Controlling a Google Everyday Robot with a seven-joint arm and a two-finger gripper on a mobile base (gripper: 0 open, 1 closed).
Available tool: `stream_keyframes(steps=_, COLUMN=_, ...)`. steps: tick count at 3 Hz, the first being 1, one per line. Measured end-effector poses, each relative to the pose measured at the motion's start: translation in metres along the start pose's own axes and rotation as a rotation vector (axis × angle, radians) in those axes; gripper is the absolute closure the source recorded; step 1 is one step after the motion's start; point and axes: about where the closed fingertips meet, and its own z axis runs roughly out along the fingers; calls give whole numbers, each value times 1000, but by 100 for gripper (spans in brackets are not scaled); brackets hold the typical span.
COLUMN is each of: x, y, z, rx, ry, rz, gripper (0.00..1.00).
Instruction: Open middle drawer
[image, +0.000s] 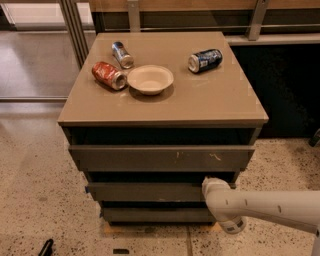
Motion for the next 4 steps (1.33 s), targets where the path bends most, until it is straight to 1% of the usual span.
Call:
stream_keyframes(steps=1, x=0, y=0, z=0, rx=0, ry=0, rz=0, gripper=100)
stream_keyframes(steps=2, x=5, y=3, z=2, rx=0, ry=58, rz=-30, gripper=100)
stream_keyframes(steps=3, x=7, y=5, z=1, rx=-1, ry=87, rz=-47, gripper=100)
stream_keyframes(steps=4, x=11, y=6, z=-4, rx=-5, ry=124, rz=-80, gripper=100)
